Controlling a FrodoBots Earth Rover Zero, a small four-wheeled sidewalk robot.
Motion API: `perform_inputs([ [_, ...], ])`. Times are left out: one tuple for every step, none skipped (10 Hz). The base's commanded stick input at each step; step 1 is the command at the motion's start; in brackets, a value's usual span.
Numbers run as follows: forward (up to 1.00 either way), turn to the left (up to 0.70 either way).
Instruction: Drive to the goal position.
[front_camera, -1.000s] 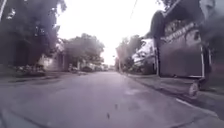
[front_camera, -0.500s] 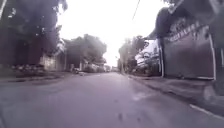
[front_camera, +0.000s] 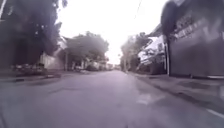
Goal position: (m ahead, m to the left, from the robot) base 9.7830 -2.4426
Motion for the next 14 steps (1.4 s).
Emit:
perform_inputs([
  [0.7, -0.04],
  [0.7, -0.02],
  [0.7, 0.0],
  [0.7, 0.0],
  [0.7, 0.0],
  [0.7, 0.0],
  [0.7, -0.14],
  [0.7, -0.35],
  [0.7, -0.35],
  [0.7, -0.35],
  [0.7, -0.35],
  [0.7, -0.35],
  [0.7, -0.35],
  [0.7, -0.35],
])
